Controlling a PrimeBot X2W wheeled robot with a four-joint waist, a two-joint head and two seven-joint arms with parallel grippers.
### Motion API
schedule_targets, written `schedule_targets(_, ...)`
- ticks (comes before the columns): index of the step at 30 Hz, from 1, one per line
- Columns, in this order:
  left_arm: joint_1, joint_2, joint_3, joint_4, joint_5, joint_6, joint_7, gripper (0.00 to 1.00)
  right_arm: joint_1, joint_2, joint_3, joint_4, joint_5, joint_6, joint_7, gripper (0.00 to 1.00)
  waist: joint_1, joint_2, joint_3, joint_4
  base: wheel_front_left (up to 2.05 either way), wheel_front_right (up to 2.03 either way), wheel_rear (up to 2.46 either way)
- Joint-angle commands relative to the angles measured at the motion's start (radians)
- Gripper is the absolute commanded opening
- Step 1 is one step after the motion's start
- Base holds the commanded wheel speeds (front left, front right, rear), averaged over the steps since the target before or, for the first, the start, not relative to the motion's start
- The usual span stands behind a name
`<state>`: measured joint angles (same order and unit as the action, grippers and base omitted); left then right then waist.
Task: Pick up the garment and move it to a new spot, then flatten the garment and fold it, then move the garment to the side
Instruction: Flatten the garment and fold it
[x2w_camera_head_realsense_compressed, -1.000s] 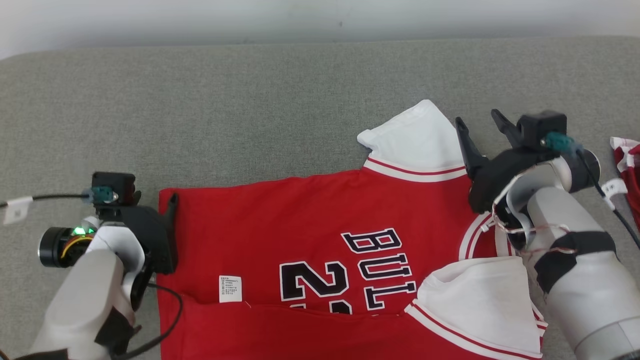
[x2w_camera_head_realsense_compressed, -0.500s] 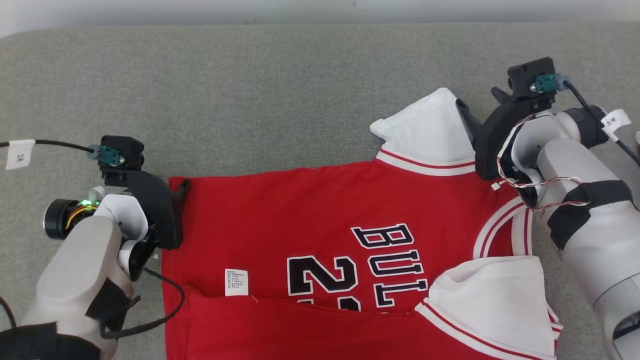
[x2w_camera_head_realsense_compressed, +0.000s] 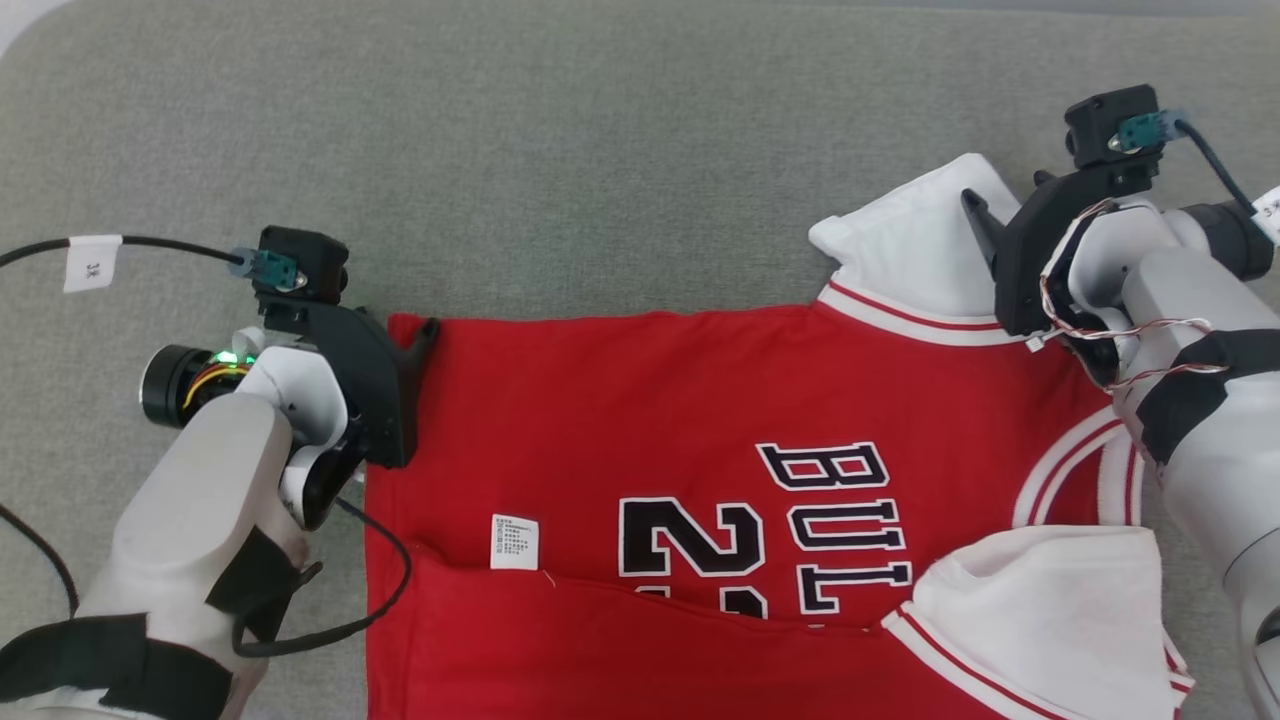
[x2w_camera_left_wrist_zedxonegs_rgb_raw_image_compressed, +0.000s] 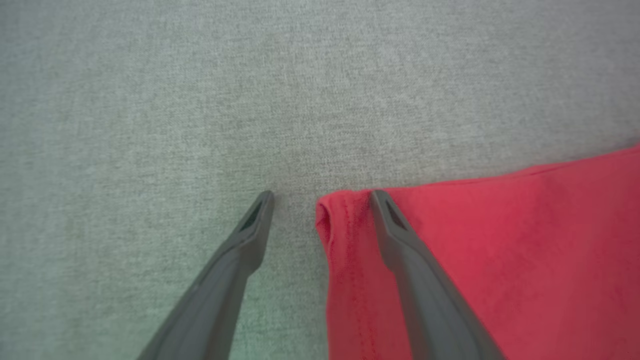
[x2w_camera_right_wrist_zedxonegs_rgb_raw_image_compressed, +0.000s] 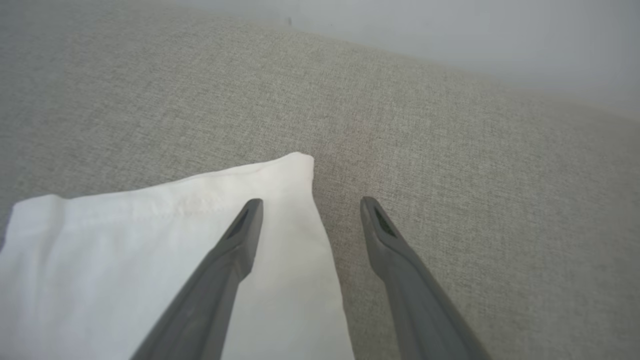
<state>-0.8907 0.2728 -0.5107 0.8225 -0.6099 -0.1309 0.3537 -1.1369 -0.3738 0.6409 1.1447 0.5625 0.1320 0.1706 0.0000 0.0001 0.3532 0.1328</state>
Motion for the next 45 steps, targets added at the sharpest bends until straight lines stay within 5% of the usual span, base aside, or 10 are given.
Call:
schedule_targets(1, -0.012, -0.011, -0.009, -0.002, -0.007, 0.001, 0.002, 1.00, -0.015, -0.007, 0.005, 0.007, 0.009, -0.003, -0.003, 1.00, 0.0000, -0.0001, 0.023, 0.023, 0.00, 0.00, 0.00)
schedule_targets(8, -0.015, -0.019, -0.039, -0.004, -0.029, 0.002, -0.013, 1.00, -0.029, -0.005, 0.038, 0.026, 0.036, -0.003, 0.007, 0.94, 0.0000, -0.0001, 0.040, 0.043, 0.00, 0.00, 0.00)
schedule_targets(9, -0.014, -0.018, -0.043, -0.004, -0.034, 0.002, -0.014, 1.00, -0.029, -0.005, 0.044, 0.026, 0.038, -0.003, 0.002, 0.62, 0.0000, -0.0001, 0.040, 0.043, 0.00, 0.00, 0.00)
schedule_targets(10, -0.013, -0.019, -0.048, -0.004, -0.037, 0.002, -0.013, 1.00, -0.035, -0.009, 0.046, 0.026, 0.039, -0.003, -0.007, 0.04, 0.0000, -0.0001, 0.041, 0.043, 0.00, 0.00, 0.00)
schedule_targets(11, -0.013, -0.018, -0.053, -0.007, -0.044, 0.001, -0.016, 0.81, -0.039, -0.012, 0.049, 0.029, 0.040, -0.003, -0.016, 0.00, 0.0000, -0.0001, 0.040, 0.043, 0.00, 0.00, 0.00)
schedule_targets(12, -0.014, -0.018, -0.058, -0.010, -0.043, 0.001, -0.017, 0.48, -0.041, -0.014, 0.052, 0.032, 0.042, -0.003, -0.020, 0.00, 0.0000, -0.0001, 0.039, 0.042, 0.00, 0.00, 0.00)
schedule_targets(13, -0.014, -0.017, -0.064, -0.013, -0.047, 0.001, -0.015, 0.00, -0.044, -0.017, 0.057, 0.035, 0.039, -0.003, -0.029, 0.00, 0.0000, -0.0001, 0.037, 0.041, 0.00, 0.00, 0.00)
schedule_targets(28, 0.005, 0.013, -0.097, -0.030, -0.124, 0.002, -0.095, 0.00, -0.008, 0.001, 0.086, 0.043, 0.090, -0.003, -0.168, 0.00, 0.0000, -0.0001, -0.020, 0.022, 0.00, 0.00, 0.00)
schedule_targets(45, 0.193, 0.073, -0.133, -0.022, -0.241, 0.002, -0.261, 0.00, 0.183, 0.012, 0.163, -0.084, 0.235, -0.003, -0.304, 0.00, 0.0000, -0.0001, -0.211, -0.058, 0.00, 0.00, 0.00)
